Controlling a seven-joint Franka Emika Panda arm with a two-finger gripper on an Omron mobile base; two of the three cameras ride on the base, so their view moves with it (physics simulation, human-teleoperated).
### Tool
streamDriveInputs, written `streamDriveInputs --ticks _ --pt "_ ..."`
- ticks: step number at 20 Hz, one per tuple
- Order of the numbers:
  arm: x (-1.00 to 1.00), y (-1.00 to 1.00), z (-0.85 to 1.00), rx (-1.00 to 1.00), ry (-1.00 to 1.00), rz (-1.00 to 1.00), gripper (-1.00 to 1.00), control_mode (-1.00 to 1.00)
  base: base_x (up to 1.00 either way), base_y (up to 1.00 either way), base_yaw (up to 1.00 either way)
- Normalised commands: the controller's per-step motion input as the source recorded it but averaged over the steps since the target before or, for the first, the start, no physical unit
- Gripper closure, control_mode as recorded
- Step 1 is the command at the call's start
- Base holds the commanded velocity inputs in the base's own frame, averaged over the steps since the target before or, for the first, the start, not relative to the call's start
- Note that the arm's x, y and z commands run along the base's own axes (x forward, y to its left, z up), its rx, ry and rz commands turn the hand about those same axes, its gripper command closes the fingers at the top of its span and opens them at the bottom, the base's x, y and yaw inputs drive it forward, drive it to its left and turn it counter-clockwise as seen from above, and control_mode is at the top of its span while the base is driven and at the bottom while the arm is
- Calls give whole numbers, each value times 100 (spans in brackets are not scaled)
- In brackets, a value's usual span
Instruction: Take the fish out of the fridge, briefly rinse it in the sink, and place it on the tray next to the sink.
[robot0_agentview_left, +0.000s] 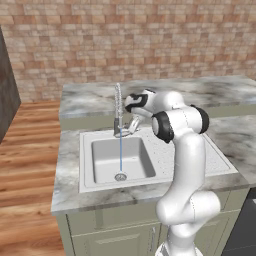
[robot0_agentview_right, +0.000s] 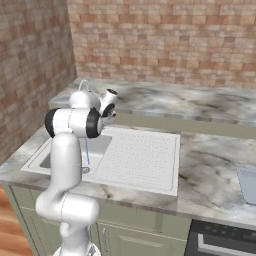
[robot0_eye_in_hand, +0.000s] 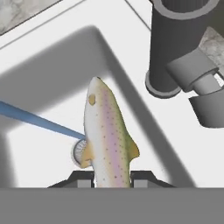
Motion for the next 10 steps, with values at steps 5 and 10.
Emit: streamDriveInputs --ticks 5,10 --pt "-82 0 0 1 0 0 100 -100 0 0 0" --pt "-97 0 0 3 0 0 100 -100 0 0 0"
